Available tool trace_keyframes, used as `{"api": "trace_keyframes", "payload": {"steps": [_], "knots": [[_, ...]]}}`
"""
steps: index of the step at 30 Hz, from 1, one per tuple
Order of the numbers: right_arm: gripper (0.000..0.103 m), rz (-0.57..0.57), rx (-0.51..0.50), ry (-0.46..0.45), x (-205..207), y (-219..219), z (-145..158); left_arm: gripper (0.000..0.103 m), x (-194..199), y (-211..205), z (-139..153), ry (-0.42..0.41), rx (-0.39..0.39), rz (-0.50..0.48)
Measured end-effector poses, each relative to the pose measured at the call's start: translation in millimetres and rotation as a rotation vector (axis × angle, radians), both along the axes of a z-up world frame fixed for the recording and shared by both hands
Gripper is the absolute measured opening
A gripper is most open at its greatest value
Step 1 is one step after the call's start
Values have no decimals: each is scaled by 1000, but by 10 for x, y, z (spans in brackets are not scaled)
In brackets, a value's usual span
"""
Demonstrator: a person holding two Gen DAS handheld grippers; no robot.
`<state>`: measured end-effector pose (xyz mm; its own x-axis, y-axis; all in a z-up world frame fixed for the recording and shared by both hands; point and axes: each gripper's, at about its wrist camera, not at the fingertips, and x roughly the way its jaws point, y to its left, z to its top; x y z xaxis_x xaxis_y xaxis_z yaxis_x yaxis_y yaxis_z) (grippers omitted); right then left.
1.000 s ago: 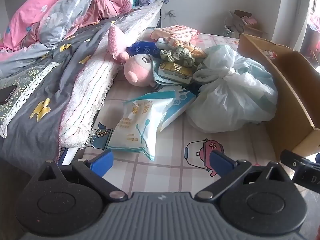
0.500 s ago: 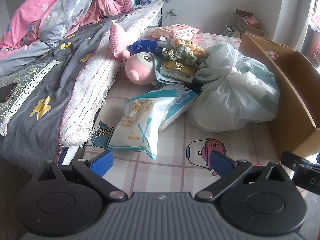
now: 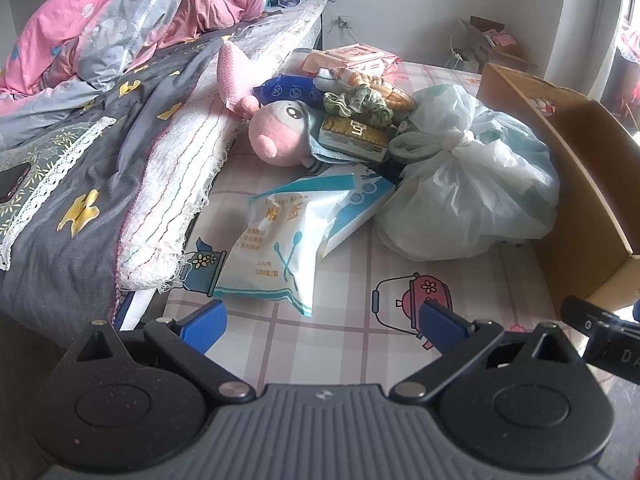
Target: Organize soft objects
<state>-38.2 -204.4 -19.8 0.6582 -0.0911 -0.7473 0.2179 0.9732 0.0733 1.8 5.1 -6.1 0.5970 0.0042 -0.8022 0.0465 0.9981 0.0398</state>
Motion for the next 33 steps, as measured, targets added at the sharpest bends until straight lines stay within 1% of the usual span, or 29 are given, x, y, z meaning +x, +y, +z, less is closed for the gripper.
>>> {"api": "trace_keyframes", "payload": {"steps": [12,33], "knots": [[102,-8,-6,2,5,-20,13,103,19,-46,-23,13,1,-36],[102,-9,-7,4,6,-19,9,103,17,-43,-30,16,0,-38]]}}
